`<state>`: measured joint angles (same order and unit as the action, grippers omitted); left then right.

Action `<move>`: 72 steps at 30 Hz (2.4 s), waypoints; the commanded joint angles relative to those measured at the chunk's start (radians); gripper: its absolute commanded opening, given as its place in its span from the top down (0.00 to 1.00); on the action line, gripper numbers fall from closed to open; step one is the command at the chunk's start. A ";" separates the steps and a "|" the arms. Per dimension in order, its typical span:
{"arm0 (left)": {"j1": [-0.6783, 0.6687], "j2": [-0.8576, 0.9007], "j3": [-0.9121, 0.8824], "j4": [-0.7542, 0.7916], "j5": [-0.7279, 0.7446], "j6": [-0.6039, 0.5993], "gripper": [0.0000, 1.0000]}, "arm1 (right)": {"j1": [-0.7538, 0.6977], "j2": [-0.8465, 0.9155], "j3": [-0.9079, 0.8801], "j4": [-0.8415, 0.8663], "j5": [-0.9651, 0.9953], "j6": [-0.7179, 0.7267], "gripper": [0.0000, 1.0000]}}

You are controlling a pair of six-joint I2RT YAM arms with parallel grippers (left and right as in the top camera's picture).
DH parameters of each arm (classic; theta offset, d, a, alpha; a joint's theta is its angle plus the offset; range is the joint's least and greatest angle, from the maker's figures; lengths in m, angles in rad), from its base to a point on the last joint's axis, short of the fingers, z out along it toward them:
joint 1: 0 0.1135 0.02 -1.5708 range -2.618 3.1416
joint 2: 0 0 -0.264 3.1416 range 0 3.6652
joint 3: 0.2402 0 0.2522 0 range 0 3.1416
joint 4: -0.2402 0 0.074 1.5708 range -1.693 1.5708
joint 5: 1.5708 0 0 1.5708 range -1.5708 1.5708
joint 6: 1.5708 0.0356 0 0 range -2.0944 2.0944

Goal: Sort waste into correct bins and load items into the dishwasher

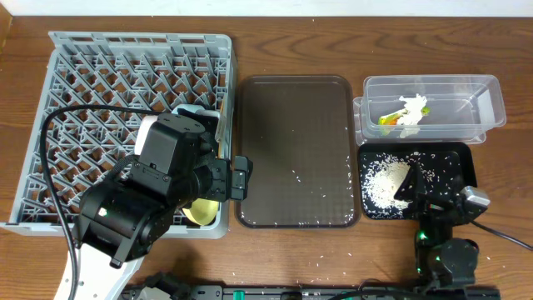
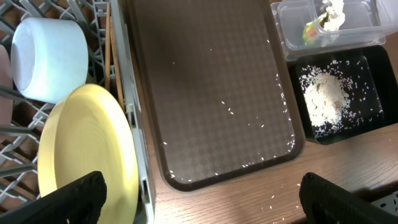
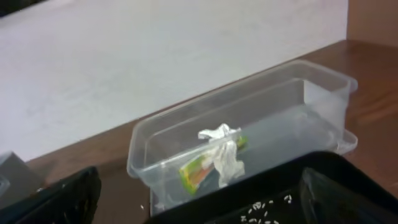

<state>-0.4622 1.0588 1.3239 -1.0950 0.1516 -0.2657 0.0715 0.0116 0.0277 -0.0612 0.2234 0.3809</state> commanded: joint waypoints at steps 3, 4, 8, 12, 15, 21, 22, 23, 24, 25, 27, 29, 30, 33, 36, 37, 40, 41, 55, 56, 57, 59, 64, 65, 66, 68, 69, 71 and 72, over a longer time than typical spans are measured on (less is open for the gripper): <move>-0.004 0.001 0.010 0.000 0.002 0.002 0.00 | -0.007 -0.006 -0.022 0.011 0.005 -0.012 0.01; -0.004 0.001 0.010 0.000 0.002 0.002 0.00 | -0.007 -0.006 -0.022 0.011 0.004 -0.012 0.01; -0.004 0.001 0.010 0.000 0.002 0.002 0.00 | -0.007 -0.005 -0.022 0.011 0.005 -0.012 0.01; -0.004 0.001 0.010 0.000 0.002 0.002 0.00 | -0.007 -0.005 -0.022 0.011 0.005 -0.012 0.01; -0.004 0.001 0.010 0.000 0.002 0.002 0.00 | -0.007 -0.005 -0.022 0.011 0.005 -0.012 0.01; 0.015 -0.042 -0.018 0.022 -0.201 0.010 0.00 | -0.007 -0.005 -0.022 0.011 0.005 -0.012 0.01; 0.033 -0.076 -0.055 0.068 -0.212 0.021 0.01 | -0.007 -0.005 -0.022 0.011 0.005 -0.012 0.01; 0.064 -0.117 -0.101 0.123 -0.212 0.029 0.00 | -0.007 -0.005 -0.022 0.011 0.005 -0.012 0.01; 0.111 -0.171 -0.166 0.205 -0.200 0.034 0.00 | -0.007 -0.005 -0.022 0.011 0.005 -0.012 0.01; 0.154 -0.218 -0.230 0.286 -0.156 0.067 0.00 | -0.007 -0.005 -0.022 0.011 0.005 -0.012 0.01; 0.238 -0.310 -0.367 0.473 -0.058 0.161 0.00 | -0.007 -0.005 -0.022 0.011 0.005 -0.012 0.01; 0.315 -0.403 -0.507 0.652 0.002 0.208 0.00 | -0.007 -0.005 -0.022 0.011 0.005 -0.012 0.01; 0.362 -0.481 -0.604 0.748 0.002 0.210 0.00 | -0.007 -0.005 -0.022 0.011 0.005 -0.012 0.01; 0.418 -0.607 -0.734 0.869 0.003 0.209 0.00 | -0.007 -0.005 -0.022 0.011 0.005 -0.012 0.01; 0.452 -0.729 -0.853 0.998 0.002 0.210 0.00 | -0.007 -0.005 -0.022 0.011 0.005 -0.012 0.01; 0.460 -0.763 -0.887 1.031 0.002 0.210 0.00 | -0.007 -0.005 -0.022 0.011 0.005 -0.012 0.01; 0.464 -0.861 -0.985 1.120 -0.006 0.210 0.00 | -0.007 -0.005 -0.022 0.011 0.005 -0.012 0.01; 0.464 -0.896 -1.024 1.155 -0.006 0.210 0.00 | -0.007 -0.005 -0.022 0.011 0.005 -0.012 0.01; 0.464 -1.057 -1.320 1.274 -0.032 0.213 0.01 | -0.007 -0.005 -0.022 0.011 0.005 -0.012 0.01; 0.464 -1.057 -1.320 1.225 -0.032 0.214 0.01 | -0.007 -0.005 -0.022 0.011 0.005 -0.012 0.01; 0.464 -1.057 -1.320 1.188 -0.032 0.213 0.01 | -0.007 -0.005 -0.022 0.011 0.005 -0.012 0.01; 0.464 -1.057 -1.320 1.156 -0.032 0.213 0.01 | -0.007 -0.005 -0.022 0.011 0.005 -0.012 0.01; 0.464 -1.049 -1.320 1.034 -0.032 0.213 0.01 | -0.007 -0.005 -0.022 0.011 0.005 -0.012 0.01; 0.464 -1.046 -1.320 1.035 -0.032 0.213 0.01 | -0.007 -0.005 -0.022 0.011 0.005 -0.012 0.01; 0.464 -1.045 -1.320 1.035 -0.032 0.213 0.01 | -0.007 -0.005 -0.022 0.011 0.005 -0.012 0.01; 0.464 -1.041 -1.320 1.035 -0.032 0.213 0.01 | -0.007 -0.005 -0.022 0.011 0.005 -0.012 0.01; 0.464 -1.040 -1.320 1.035 -0.032 0.213 0.01 | -0.007 -0.005 -0.022 0.011 0.005 -0.012 0.01; 0.464 -1.040 -1.320 1.035 -0.032 0.213 0.01 | -0.007 -0.005 -0.022 0.011 0.005 -0.012 0.01; 0.464 -1.040 -1.320 1.035 -0.032 0.213 0.01 | -0.007 -0.005 -0.022 0.011 0.004 -0.012 0.01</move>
<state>-0.0017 0.0162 0.0135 -0.0158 0.1055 -0.0696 0.0715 0.0120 0.0090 -0.0494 0.2214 0.3809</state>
